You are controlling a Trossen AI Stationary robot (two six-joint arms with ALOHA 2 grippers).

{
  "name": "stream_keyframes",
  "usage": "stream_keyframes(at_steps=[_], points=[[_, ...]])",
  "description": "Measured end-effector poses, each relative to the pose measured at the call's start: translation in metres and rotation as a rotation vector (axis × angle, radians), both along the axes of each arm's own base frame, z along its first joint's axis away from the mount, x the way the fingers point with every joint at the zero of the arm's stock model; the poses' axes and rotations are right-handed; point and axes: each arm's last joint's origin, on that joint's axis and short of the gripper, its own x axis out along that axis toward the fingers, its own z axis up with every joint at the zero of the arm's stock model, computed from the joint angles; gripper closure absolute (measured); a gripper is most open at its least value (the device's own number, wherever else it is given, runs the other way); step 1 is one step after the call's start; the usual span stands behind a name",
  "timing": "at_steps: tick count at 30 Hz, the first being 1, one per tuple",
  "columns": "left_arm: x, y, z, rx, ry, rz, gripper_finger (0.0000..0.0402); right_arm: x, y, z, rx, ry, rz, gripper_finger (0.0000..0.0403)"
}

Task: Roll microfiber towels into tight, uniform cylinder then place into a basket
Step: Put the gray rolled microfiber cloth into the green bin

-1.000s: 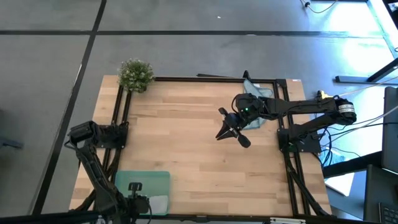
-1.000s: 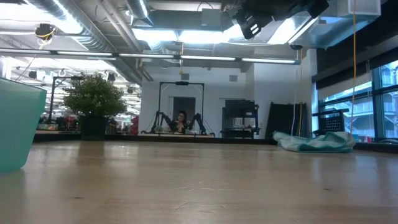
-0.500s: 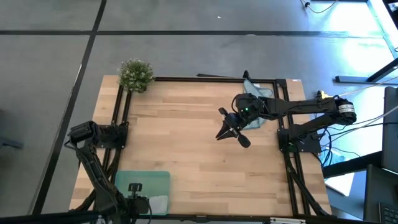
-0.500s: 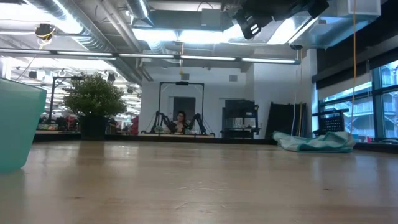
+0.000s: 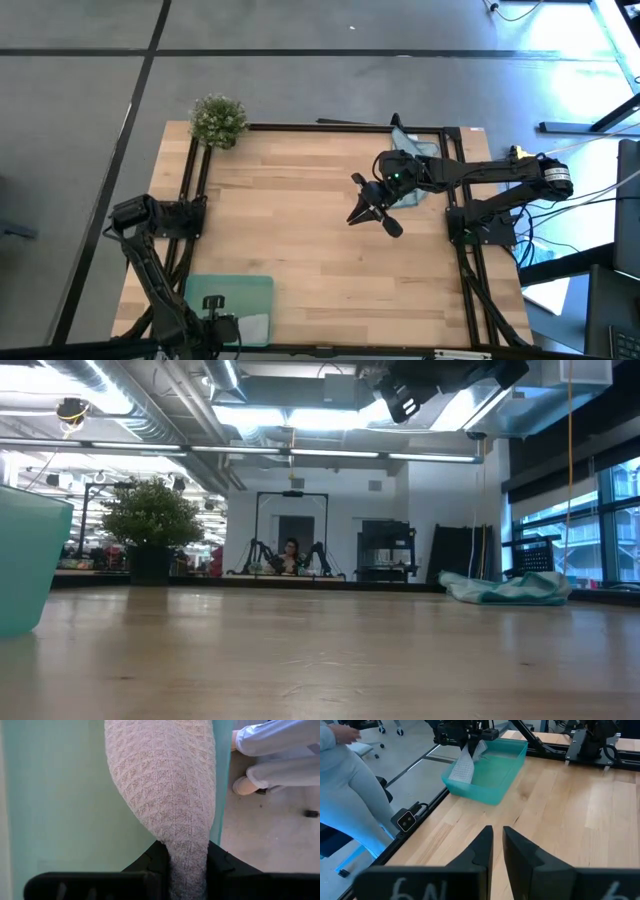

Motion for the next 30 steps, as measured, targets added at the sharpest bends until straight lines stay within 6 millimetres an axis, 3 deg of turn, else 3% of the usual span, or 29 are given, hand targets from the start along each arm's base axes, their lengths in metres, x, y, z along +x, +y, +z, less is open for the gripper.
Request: stream_keyframes(at_steps=[22, 30], points=[[-0.0020, -0.0043, 0.0007, -0.029, -0.027, 0.021, 0.0341, 0.0000, -0.0001, 0.0000, 0.000, 0.000, 0.000, 0.0358], [-0.0018, -0.0047, 0.0009, -0.040, -0.026, 0.045, 0.0308, 0.0000, -0.0001, 0.0000, 0.000, 0.000, 0.000, 0.0358]])
